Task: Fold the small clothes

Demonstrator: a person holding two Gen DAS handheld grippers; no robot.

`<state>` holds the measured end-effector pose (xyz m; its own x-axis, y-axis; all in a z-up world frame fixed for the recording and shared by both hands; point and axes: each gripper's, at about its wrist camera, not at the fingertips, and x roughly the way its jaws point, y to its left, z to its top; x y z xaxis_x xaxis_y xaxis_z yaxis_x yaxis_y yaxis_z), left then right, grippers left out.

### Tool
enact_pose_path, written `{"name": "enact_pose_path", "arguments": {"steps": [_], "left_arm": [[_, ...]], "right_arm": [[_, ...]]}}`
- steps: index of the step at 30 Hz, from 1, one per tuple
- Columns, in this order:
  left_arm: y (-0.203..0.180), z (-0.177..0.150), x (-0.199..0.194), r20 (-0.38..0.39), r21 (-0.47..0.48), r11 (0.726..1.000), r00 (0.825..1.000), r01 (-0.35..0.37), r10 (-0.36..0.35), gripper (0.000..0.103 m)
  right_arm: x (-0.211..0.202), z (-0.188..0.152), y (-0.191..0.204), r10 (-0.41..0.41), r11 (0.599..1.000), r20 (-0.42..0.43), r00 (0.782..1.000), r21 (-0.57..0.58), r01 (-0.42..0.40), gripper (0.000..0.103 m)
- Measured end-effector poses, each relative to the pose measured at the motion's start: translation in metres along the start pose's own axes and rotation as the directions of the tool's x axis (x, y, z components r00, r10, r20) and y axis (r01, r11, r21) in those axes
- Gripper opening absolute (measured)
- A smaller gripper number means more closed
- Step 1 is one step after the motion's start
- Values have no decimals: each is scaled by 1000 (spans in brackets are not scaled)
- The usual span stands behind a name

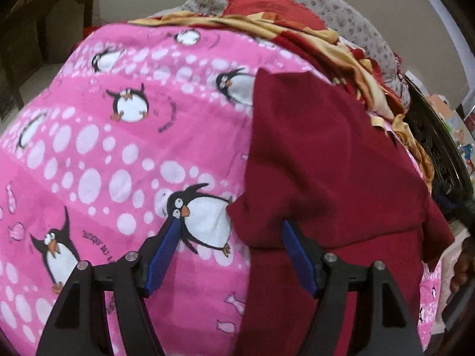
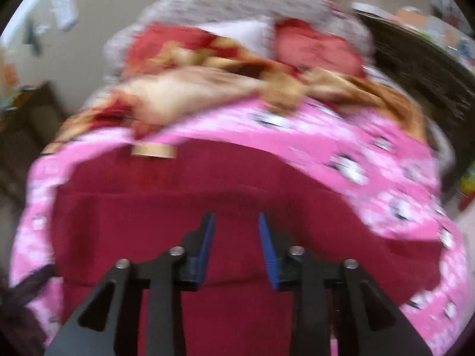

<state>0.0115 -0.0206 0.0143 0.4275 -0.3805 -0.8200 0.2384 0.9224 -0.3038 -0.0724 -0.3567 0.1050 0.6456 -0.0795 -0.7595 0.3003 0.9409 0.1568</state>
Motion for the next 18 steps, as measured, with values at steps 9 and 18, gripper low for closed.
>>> {"name": "enact_pose_path", "arguments": {"steps": [9, 18], "left_arm": [[1, -1, 0, 13, 3, 1000, 1000, 4, -5, 77], [5, 4, -13, 62, -16, 999, 998, 29, -28, 78]], "right_arm": [[81, 26, 154, 261, 860, -156, 953, -410, -303, 59], [93, 17, 169, 217, 812, -152, 964, -520, -265, 28]]}}
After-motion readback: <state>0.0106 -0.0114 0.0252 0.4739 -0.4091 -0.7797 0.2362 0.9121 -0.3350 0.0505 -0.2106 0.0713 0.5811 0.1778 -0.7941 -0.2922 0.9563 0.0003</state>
